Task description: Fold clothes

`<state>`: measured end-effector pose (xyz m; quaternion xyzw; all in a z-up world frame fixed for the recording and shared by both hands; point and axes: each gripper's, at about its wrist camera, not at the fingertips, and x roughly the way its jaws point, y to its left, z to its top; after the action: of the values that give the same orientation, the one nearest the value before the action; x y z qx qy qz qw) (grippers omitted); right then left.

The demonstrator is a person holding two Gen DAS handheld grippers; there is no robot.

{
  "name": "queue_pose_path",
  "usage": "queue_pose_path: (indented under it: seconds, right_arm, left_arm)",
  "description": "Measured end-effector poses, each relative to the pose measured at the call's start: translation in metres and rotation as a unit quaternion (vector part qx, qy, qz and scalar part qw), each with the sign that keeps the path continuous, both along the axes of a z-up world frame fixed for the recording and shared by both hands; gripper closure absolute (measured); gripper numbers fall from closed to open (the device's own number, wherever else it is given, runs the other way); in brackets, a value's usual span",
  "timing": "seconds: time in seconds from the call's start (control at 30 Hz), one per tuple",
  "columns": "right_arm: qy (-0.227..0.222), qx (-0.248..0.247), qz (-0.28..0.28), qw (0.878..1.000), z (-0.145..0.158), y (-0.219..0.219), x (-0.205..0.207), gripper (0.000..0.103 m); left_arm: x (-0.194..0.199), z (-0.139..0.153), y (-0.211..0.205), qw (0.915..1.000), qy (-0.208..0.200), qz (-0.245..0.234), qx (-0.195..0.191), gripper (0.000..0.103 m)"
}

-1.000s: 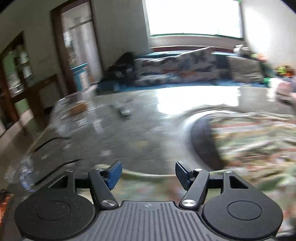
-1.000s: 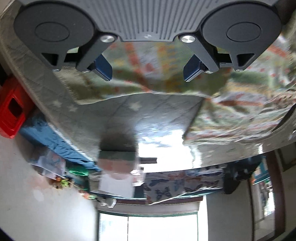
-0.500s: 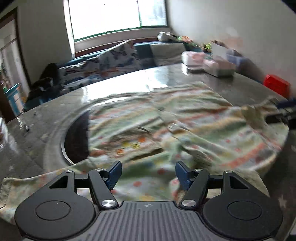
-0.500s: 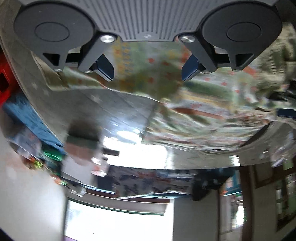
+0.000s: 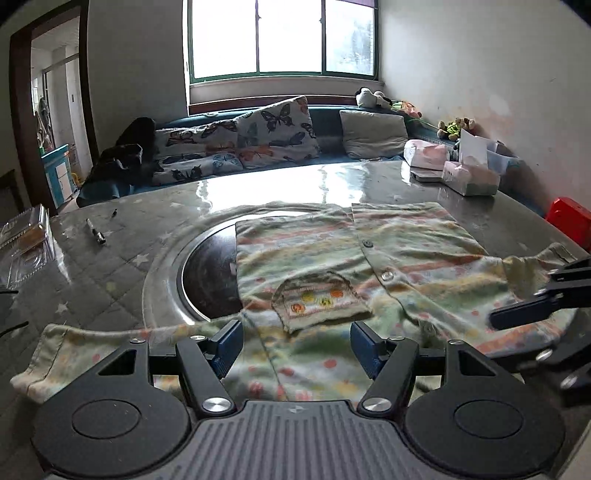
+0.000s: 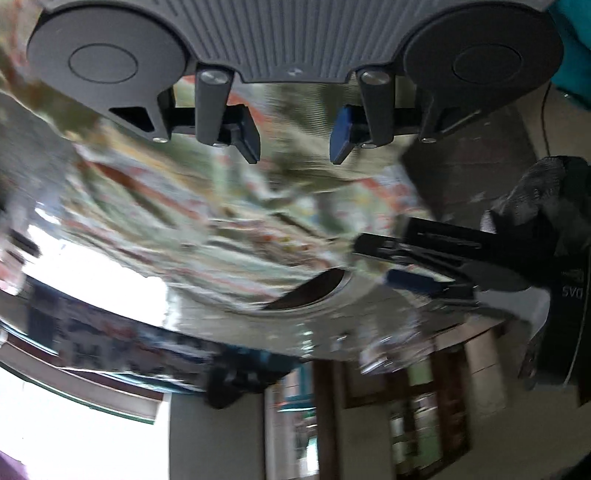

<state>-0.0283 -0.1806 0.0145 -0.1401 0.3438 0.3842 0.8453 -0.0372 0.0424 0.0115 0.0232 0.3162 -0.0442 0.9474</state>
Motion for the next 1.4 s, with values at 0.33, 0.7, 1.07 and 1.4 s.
queue_pose_path:
  seconds: [0.33,0.7,1.07,1.4]
  right_arm:
    - [0.017,-0.019,0.016,1.0,-0.014,0.014,-0.004,0.098]
    - [0.026,0.043,-0.051,0.997,0.015,-0.035,0.002,0.101]
    - [0.029,0.054,-0.048,0.997,0.012,-0.035,0.001,0.101]
    - [0.025,0.055,-0.058,0.997,0.008,-0.032,0.011,0.096]
  left_arm:
    - [-0.028,0.001,-0.01,0.9981,0.002,-0.06,-0.011,0.036]
    - [-0.029,-0.017,-0.066,0.9798,0.021,-0.199,0.014,0.059]
    - [-0.013,-0.034,-0.073,0.976,0.049,-0.211,0.021,0.092]
    - [-0.009,-0.028,-0.059,0.9723,0.065,-0.217,-0.057,0.093]
